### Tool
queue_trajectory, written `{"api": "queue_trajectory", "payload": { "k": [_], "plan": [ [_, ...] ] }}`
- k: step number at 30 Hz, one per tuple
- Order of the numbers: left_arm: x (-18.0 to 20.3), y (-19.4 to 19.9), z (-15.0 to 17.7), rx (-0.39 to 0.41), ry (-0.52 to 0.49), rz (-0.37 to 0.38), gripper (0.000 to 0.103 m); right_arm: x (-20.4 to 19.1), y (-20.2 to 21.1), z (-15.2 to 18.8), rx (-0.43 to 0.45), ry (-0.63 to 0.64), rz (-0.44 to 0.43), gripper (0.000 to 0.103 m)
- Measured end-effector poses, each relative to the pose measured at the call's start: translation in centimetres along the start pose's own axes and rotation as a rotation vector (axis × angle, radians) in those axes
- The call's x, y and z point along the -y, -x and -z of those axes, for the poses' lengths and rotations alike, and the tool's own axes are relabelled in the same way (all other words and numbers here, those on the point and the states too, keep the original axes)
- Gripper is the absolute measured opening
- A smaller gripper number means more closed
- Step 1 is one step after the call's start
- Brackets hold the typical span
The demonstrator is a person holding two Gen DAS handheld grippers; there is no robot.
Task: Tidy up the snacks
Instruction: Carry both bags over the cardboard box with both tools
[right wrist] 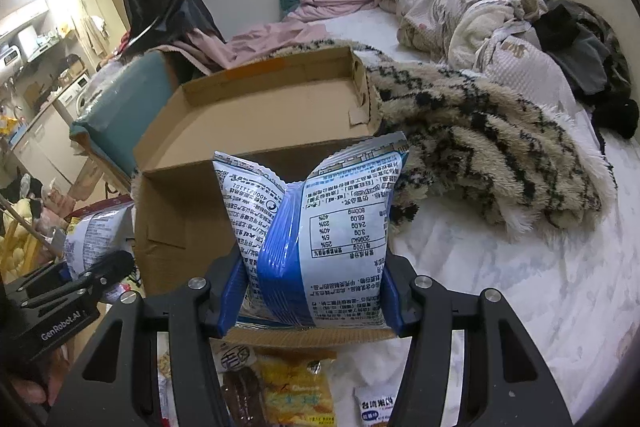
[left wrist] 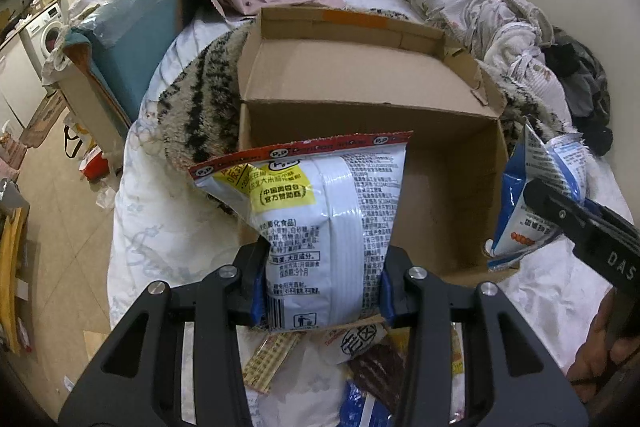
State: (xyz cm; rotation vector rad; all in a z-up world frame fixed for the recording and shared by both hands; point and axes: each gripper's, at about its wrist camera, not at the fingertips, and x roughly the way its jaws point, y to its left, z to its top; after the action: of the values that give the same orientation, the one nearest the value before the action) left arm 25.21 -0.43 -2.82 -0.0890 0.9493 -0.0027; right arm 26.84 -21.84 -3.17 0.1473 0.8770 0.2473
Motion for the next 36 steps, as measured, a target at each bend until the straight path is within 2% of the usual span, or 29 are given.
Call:
{"api": "queue_trajectory", "payload": {
  "k": [9,17,26,31,36],
  "plan": [
    [0.8,-3.3,0.0,-0.031,-0.004,-0.006,0.038,0.7,-2.8,0.5,-0.055,-0.016,-0.006,0.058],
    [1.1,-4.7,0.3,-0.037,-0.026,-0.012,0.038,1.2,-4.6,0.5,-0.093,-0.046,-0.015,0.058],
    [0.7,-5.2,0.3,-0.031,-0.020,-0.023,0.039,1.5,-5.8,0.7,-0.118,-0.069,-0.022,0.059],
    [0.7,-5.3,0.2,-0.024,-0.014,-0.019,0.040,1.5,-5.7,0.5,-0.103,-0.069,-0.037,0.059],
    [1.1,-5.4,0.0,-0.030,-0.035,-0.020,0.040,1.8,-6.0,0.7,-0.110,-0.097,-0.042,0.062]
  ]
}}
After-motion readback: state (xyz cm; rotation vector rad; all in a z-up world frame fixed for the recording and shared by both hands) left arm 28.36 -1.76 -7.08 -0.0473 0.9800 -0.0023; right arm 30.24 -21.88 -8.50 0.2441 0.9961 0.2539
